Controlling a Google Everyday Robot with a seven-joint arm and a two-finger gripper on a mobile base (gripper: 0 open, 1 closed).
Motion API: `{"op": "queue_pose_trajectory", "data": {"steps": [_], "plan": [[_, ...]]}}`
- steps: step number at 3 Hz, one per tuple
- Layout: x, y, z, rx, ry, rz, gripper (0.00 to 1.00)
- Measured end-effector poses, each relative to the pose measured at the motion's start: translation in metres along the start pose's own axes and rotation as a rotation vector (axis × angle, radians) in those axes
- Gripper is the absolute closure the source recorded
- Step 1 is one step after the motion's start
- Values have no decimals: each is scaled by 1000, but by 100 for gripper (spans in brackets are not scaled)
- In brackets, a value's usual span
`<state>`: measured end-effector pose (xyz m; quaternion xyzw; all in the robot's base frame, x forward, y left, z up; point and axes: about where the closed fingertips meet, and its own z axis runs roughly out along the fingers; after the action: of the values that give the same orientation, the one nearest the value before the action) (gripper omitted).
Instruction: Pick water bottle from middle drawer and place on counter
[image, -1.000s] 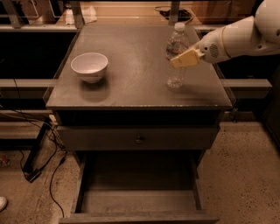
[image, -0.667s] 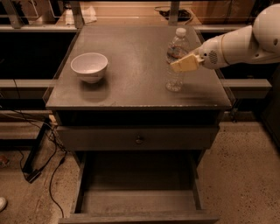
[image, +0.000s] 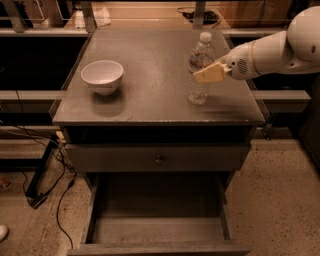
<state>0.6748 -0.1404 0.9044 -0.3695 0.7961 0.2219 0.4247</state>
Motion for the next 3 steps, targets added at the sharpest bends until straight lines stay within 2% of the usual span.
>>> {"op": "queue_pose_trajectory", "data": {"steps": [3], "plan": [[0,0,0,0,0,0,11]]}}
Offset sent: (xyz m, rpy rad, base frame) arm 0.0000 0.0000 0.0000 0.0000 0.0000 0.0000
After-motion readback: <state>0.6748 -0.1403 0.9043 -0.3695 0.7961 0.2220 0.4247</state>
